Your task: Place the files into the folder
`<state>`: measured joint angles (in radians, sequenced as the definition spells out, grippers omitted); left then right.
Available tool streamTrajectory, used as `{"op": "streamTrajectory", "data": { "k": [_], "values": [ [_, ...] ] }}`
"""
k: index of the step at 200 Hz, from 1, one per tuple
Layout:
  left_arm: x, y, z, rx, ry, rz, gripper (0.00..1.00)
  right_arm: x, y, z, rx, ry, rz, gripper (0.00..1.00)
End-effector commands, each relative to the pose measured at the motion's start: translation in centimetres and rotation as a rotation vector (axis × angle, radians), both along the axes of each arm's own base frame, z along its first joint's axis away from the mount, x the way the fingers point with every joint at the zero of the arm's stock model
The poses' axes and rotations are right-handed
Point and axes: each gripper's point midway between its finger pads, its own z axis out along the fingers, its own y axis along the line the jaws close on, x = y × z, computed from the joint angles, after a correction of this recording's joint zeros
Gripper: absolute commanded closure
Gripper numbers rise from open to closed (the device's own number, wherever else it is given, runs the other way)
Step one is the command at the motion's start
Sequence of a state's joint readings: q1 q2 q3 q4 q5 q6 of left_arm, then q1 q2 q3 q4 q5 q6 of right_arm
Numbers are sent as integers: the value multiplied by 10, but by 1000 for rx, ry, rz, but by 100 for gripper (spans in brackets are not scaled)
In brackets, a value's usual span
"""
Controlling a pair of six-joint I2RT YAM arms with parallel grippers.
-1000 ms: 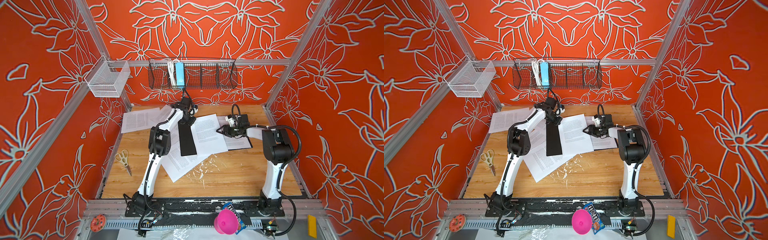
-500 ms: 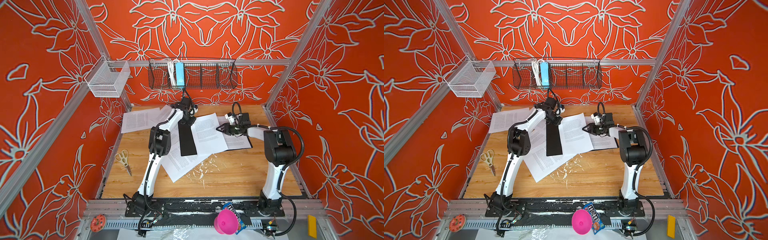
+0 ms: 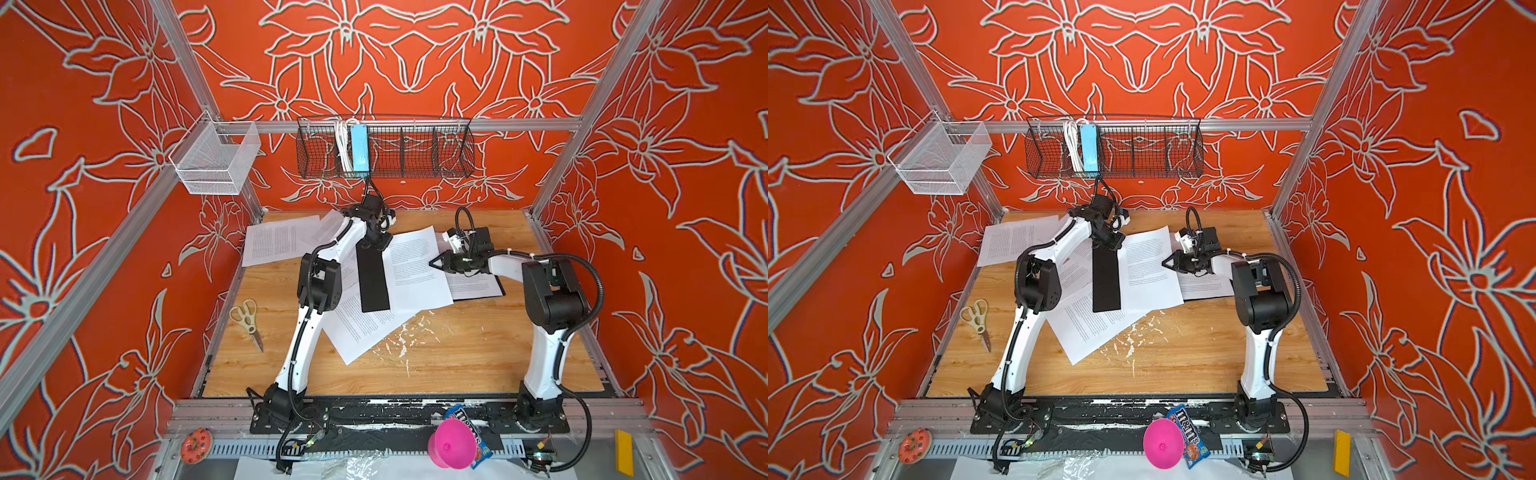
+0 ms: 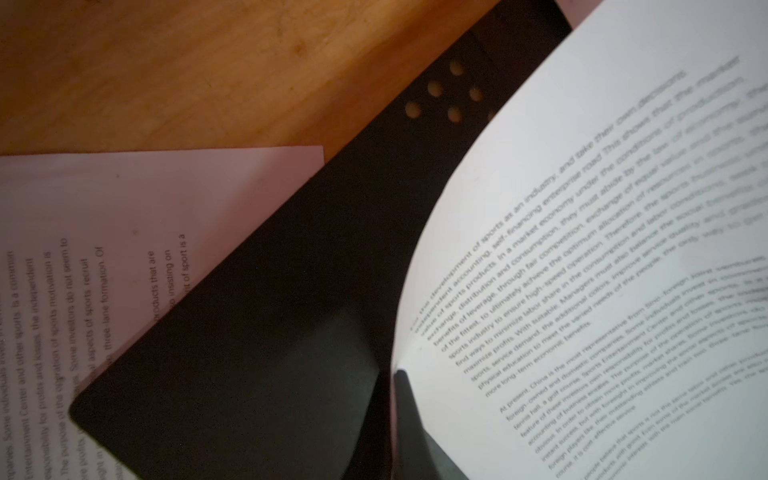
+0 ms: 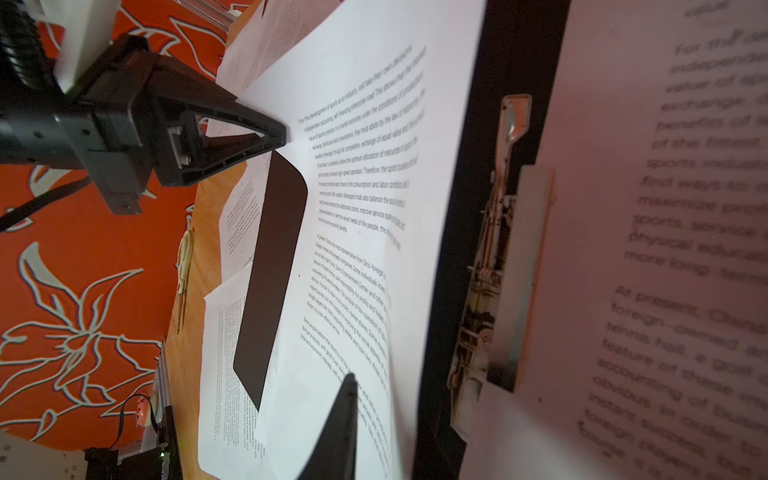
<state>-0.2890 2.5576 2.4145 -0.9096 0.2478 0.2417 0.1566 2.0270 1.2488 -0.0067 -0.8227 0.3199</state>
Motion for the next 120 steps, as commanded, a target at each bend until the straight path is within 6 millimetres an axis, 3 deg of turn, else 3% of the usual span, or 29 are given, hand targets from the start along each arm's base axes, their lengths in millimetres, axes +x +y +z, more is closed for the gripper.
{"op": "streamTrajectory", "data": {
  "k": [1,12,19,47,78,82,86,120],
  "values": [
    [6,2,0,-15,-7,11,100,6,-2,11,-20,-37,-1,92],
    [7,1,8,-27,-19,16,100,5,-2,16,-15,-35,-2,100],
    [7,-1,16,-39,-29,18,100,5,-2,20,-13,-37,-3,100],
    [5,-7,66,-112,-85,30,73,-2,-4,48,5,-60,13,100],
    [-9,1,135,-143,-137,103,35,-4,-25,81,12,-23,-6,100],
    [-12,2,144,-150,-140,118,23,-5,-29,83,8,-14,-12,100],
    [-16,4,152,-154,-142,134,1,-6,-33,87,5,-4,-19,100],
    [-60,10,210,-235,-97,234,2,-5,-49,110,-32,-25,-76,100]
  ]
}}
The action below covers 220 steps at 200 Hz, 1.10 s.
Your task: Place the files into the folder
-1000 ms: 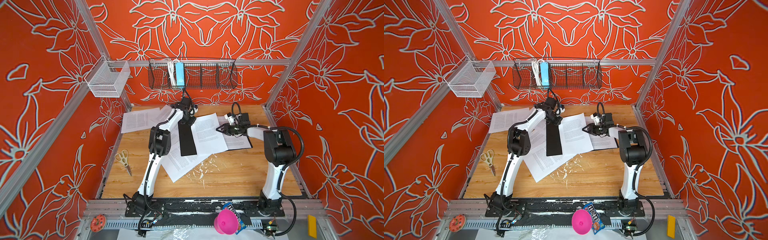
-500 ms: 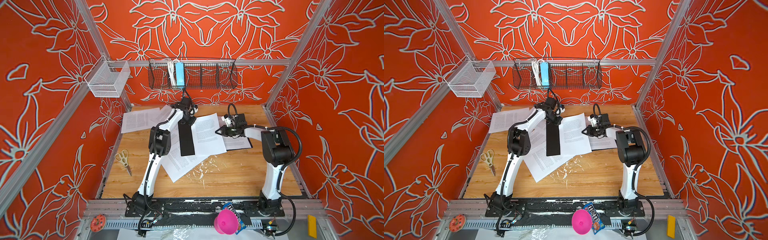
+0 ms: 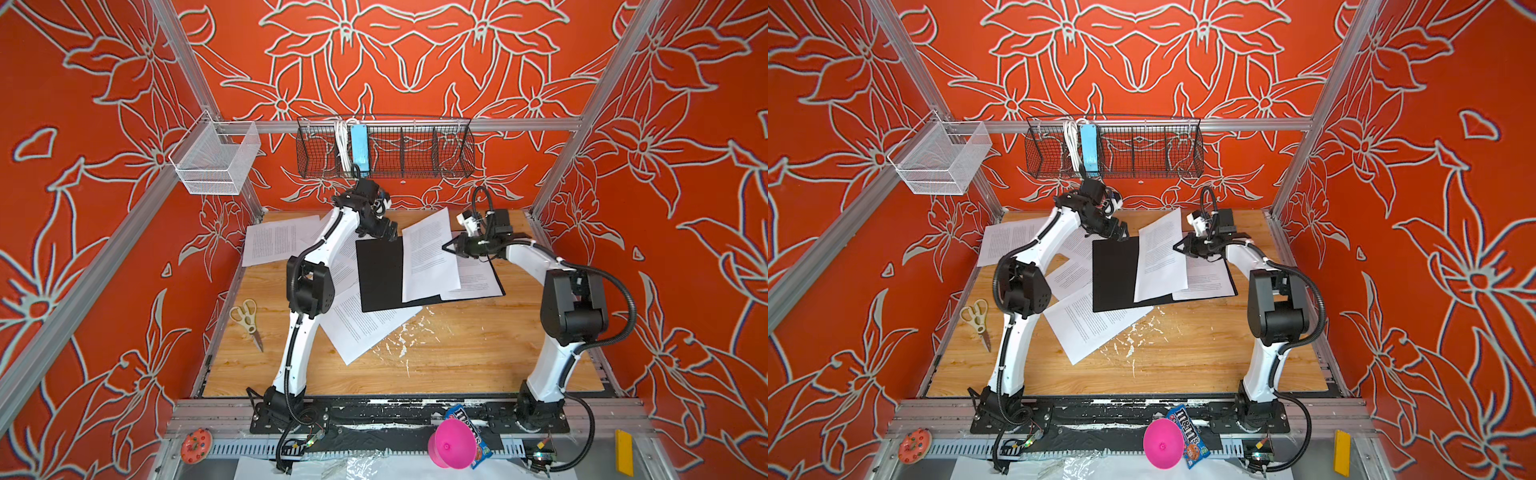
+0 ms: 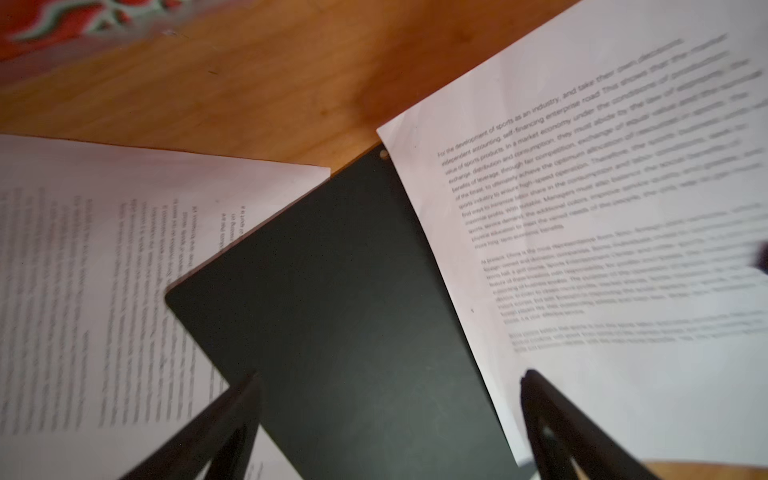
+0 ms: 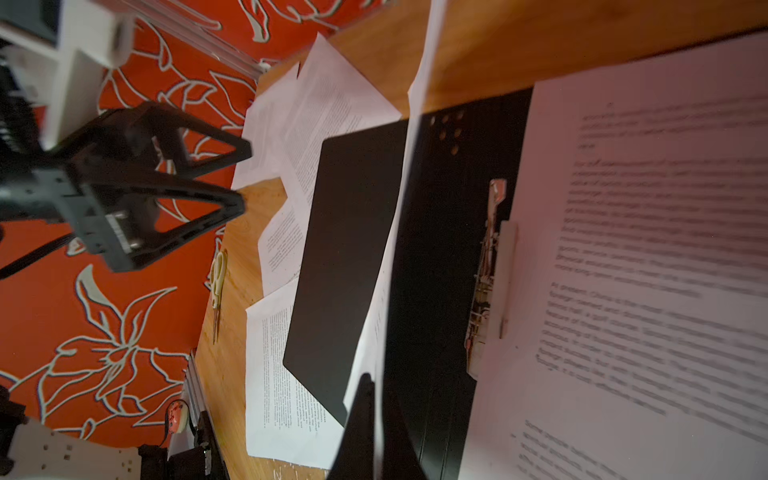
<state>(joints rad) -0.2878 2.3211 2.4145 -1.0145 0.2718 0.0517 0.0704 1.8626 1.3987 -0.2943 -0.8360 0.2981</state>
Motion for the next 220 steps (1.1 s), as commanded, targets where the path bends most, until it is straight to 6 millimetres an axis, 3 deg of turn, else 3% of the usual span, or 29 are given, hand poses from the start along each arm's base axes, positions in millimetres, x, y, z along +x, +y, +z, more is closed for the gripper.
{"op": "streamTrajectory", "data": {
  "k": [1,32,72,107,160,182,220],
  "values": [
    [-36,6,88,-108,-46,84,2,-11,-11,16,-38,18,-13,100],
    [-96,-17,118,-194,0,31,2,-5,-19,22,-70,12,-46,100],
    [-185,-44,119,-190,-41,-109,3,10,-43,2,-250,72,-43,100],
    [-249,-39,133,-357,-141,-201,3,29,-63,-7,-391,94,-42,100],
    [-286,28,126,-478,-546,25,3,41,-97,-25,-533,134,-58,100],
    [-297,35,123,-516,-598,35,3,40,-108,-35,-589,154,-31,100],
    [-298,26,117,-475,-518,-19,2,38,-121,-49,-612,191,-15,100]
  ]
}}
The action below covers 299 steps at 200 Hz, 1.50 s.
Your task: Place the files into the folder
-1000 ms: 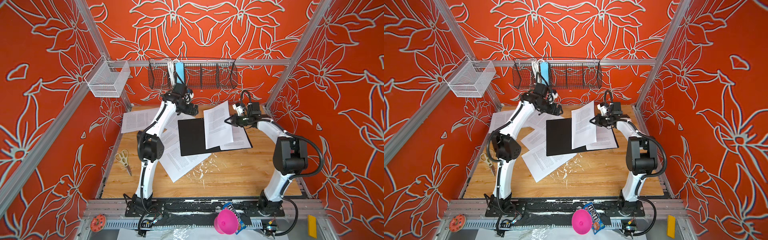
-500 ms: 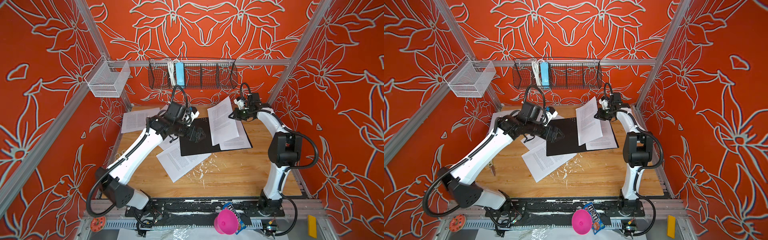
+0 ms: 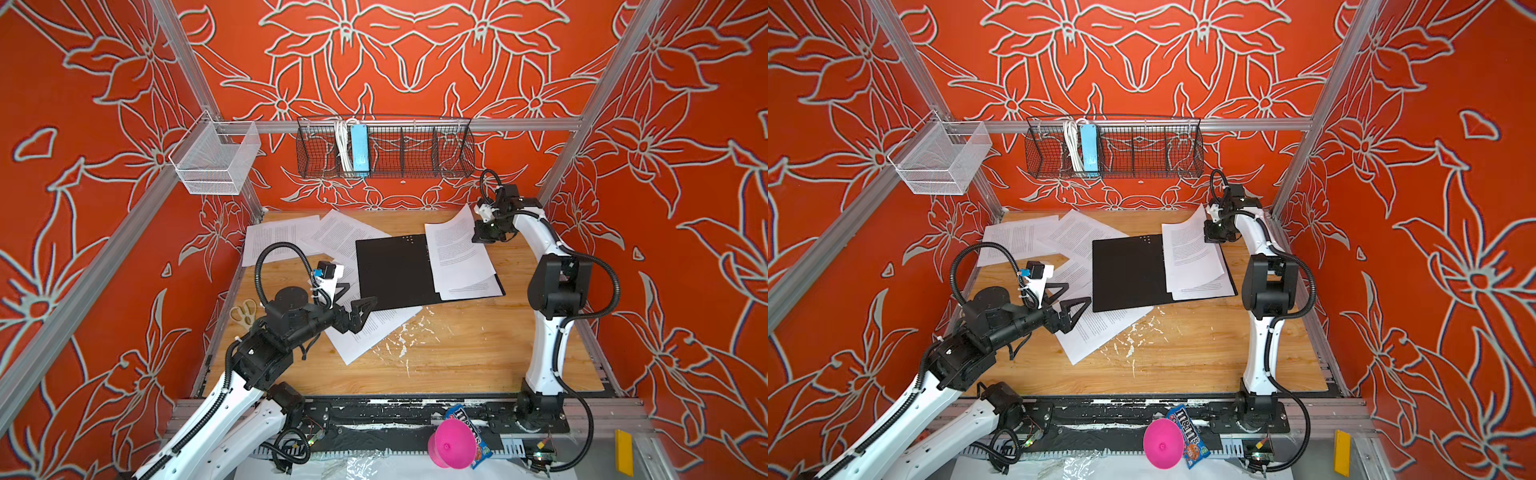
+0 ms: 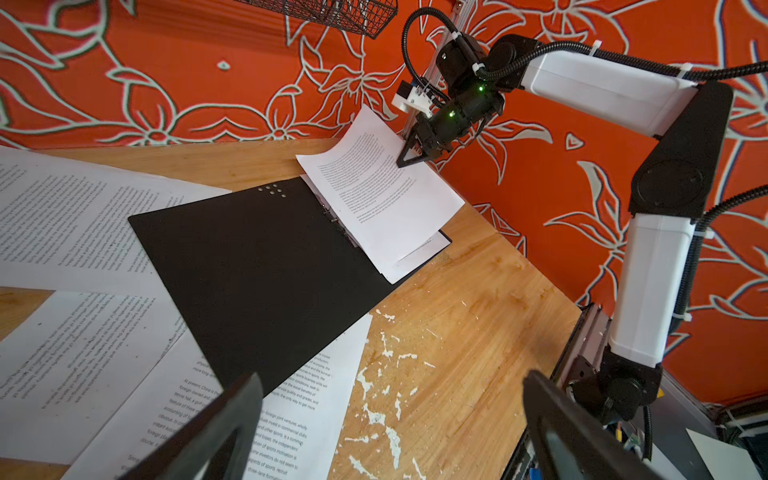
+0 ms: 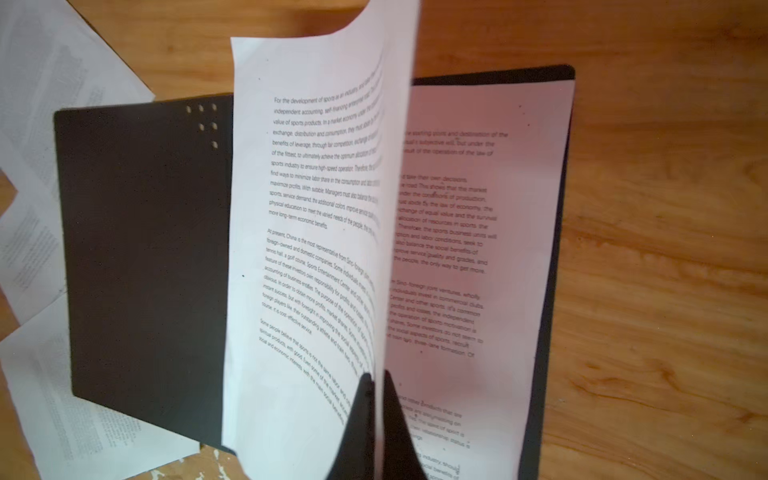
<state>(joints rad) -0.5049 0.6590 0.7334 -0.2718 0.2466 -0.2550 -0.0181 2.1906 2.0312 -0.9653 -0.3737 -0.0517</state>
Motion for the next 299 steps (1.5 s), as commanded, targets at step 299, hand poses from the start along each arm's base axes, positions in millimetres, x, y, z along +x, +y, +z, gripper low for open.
{"op": "streamTrajectory", "data": {
  "k": [299],
  "values": [
    [6,-16,9,-27,11,-77,3,-9,-3,-30,28,62,-13,100]
  ]
}}
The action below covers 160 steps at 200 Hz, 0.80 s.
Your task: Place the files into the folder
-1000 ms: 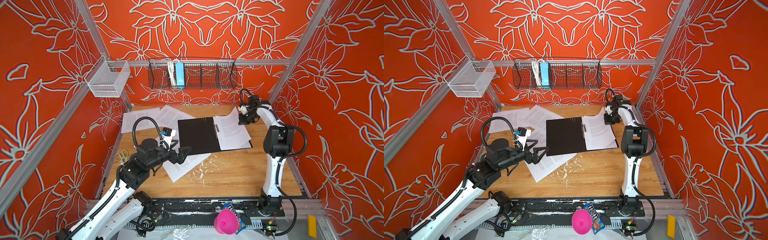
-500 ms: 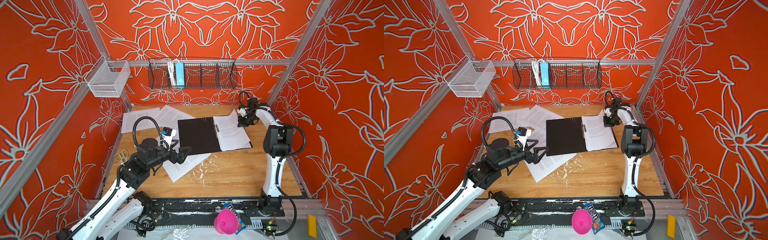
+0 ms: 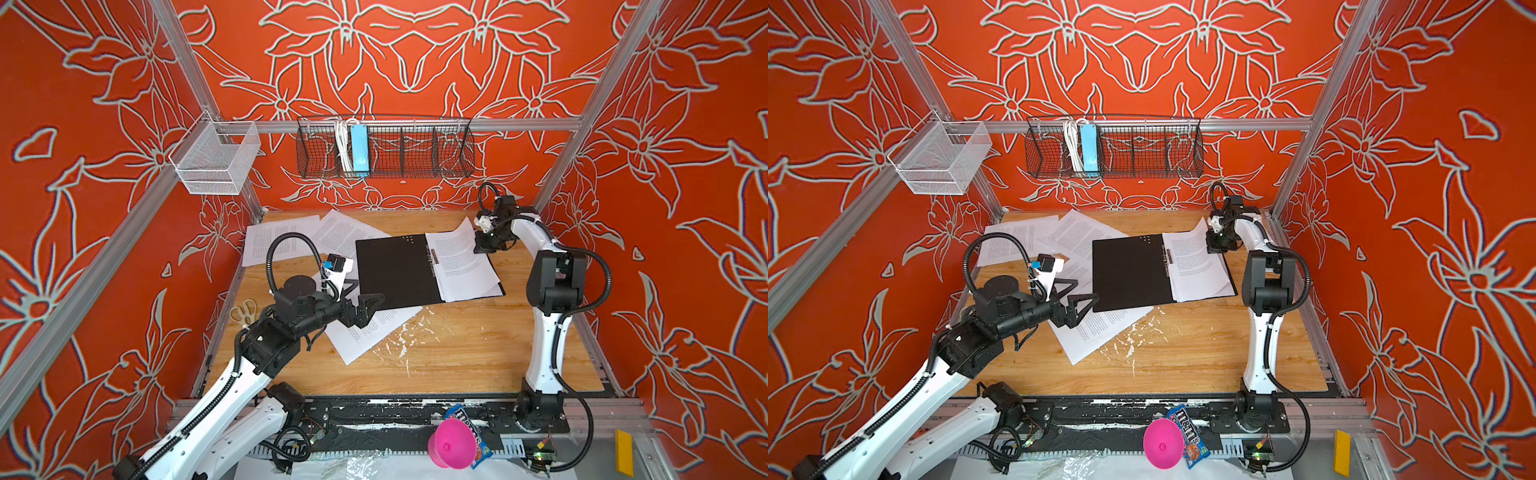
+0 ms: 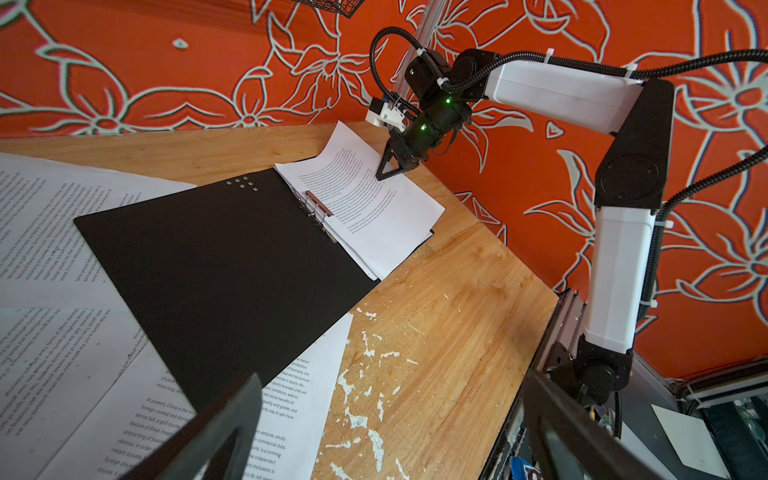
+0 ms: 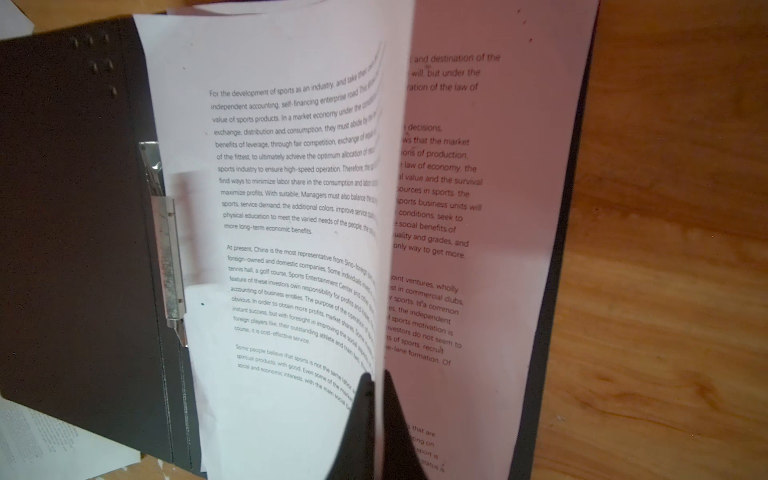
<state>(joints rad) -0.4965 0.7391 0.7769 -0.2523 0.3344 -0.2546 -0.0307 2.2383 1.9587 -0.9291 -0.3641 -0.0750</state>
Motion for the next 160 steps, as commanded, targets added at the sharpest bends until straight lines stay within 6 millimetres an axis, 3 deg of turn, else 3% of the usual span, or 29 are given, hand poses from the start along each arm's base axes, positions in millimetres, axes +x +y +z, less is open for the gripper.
{"op": "streamTrajectory", "data": {
  "k": [1,160],
  "values": [
    [1,0,4,-13,-15,-2,3,-1,5,14,43,-14,-21,100],
    [0,-1,6,-20,-19,-8,2,-9,24,35,175,-20,-81,100]
  ]
}}
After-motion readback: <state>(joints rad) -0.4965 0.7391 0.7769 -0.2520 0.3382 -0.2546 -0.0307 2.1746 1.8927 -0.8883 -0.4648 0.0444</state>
